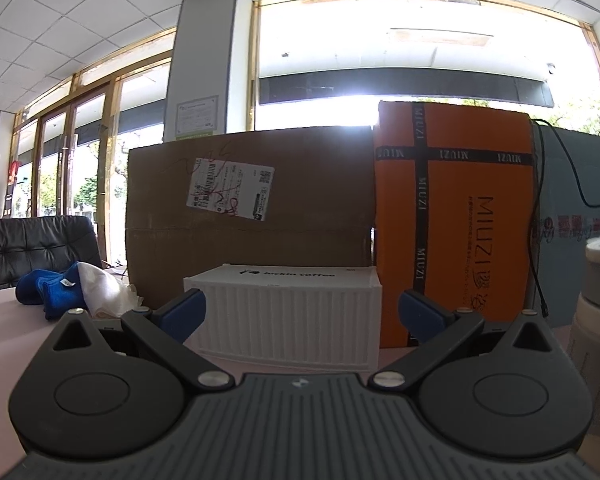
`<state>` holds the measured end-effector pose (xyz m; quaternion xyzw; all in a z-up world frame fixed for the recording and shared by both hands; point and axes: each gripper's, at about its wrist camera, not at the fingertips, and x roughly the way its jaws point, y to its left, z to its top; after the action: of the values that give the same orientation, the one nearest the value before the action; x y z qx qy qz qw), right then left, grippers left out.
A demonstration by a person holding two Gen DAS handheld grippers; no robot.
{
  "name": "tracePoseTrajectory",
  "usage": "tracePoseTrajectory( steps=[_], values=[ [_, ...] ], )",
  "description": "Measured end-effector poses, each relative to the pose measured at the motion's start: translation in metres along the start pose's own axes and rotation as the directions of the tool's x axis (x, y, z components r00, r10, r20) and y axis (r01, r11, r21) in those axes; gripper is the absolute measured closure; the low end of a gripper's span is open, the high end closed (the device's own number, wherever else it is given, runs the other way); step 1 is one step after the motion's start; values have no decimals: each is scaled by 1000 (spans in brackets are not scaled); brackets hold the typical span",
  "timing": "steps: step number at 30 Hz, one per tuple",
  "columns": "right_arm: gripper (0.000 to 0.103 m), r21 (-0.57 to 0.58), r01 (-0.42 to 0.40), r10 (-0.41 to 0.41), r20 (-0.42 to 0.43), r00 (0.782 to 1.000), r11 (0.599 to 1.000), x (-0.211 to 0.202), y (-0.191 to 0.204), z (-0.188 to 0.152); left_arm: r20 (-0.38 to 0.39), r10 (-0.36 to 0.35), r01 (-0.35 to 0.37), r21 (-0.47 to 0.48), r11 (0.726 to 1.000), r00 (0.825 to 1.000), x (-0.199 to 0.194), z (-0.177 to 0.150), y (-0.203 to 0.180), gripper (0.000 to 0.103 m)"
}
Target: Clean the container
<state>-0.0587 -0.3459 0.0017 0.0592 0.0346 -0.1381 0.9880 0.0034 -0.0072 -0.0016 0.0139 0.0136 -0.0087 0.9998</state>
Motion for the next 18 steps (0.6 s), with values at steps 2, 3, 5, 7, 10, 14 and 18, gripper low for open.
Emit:
tracePoseTrajectory(
  steps=[2,3,5,7,10,14,18],
  values=[
    [0,-14,-6,6,-12,1000,1000,2,2,0,5,-12,12,-3,1000,1000,-1,0,0,0],
    [0,-17,-8,8,-14,1000,1000,2,3,0,9,-21,21,-6,1000,1000,-1,0,1,0],
    [0,-14,-12,12,-18,1000,1000,2,3,0,16,-39,39,-14,999,999,-2,0,3,0],
    [0,-2,-11,11,-22,1000,1000,3,1,0,23,-57,58,-21,998,998,-4,0,4,0],
    [0,13,-9,9,-25,1000,1000,4,-1,0,34,-84,85,-31,996,996,-5,0,6,0],
    [0,3,-10,10,-25,1000,1000,3,1,1,39,-95,96,-38,995,995,-6,1,4,0],
    [0,-17,-16,16,-14,1000,1000,2,4,2,54,-89,92,-56,994,995,-9,7,6,0]
  ],
)
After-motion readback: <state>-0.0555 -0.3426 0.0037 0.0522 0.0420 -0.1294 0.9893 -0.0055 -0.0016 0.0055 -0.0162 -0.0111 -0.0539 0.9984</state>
